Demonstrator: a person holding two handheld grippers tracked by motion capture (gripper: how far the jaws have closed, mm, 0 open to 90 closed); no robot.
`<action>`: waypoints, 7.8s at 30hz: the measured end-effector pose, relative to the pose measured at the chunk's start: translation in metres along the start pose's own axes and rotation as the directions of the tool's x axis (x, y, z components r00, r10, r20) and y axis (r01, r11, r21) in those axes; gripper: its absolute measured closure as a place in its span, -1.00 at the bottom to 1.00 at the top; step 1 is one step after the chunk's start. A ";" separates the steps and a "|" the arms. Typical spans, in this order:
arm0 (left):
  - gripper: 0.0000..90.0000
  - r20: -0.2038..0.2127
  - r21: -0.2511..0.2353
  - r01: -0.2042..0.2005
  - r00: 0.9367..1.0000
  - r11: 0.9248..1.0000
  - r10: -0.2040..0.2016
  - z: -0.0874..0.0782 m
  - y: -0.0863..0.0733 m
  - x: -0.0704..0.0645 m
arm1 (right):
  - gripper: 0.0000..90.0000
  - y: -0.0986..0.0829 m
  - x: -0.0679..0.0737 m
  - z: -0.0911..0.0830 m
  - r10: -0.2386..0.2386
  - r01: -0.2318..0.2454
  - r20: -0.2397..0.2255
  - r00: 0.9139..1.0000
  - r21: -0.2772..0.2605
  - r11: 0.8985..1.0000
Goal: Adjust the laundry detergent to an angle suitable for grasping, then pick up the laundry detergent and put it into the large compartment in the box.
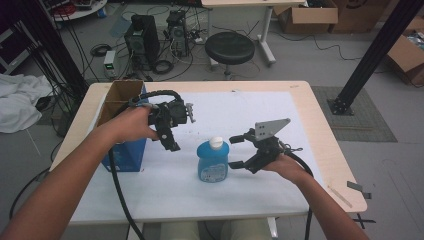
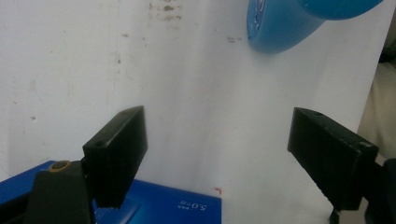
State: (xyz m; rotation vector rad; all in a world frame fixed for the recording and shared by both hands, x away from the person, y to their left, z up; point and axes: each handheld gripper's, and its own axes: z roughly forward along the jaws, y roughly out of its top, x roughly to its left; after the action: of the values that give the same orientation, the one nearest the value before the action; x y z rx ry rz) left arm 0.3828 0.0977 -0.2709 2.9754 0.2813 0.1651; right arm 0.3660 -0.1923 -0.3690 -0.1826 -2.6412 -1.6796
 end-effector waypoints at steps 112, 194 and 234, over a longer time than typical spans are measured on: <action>-0.57 0.031 -0.105 -0.106 0.993 0.989 0.110 -0.029 0.050 -0.039 | -0.62 0.077 -0.054 -0.055 -0.054 -0.072 0.185 0.981 0.609 0.790; -0.42 0.106 -0.004 -0.156 0.982 0.988 0.155 0.034 0.095 -0.040 | -0.62 0.080 -0.053 -0.051 -0.064 -0.049 0.165 0.984 0.599 0.799; -0.16 0.112 -0.005 -0.027 0.993 1.000 0.028 0.011 0.085 -0.035 | -0.62 0.076 -0.051 -0.053 -0.052 -0.058 0.164 0.985 0.600 0.798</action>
State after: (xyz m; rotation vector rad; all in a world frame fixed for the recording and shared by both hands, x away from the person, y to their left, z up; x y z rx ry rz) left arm 0.3647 0.0072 -0.2713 2.9726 0.2263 0.0019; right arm 0.4217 -0.2137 -0.2816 -0.3293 -3.1354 -0.7573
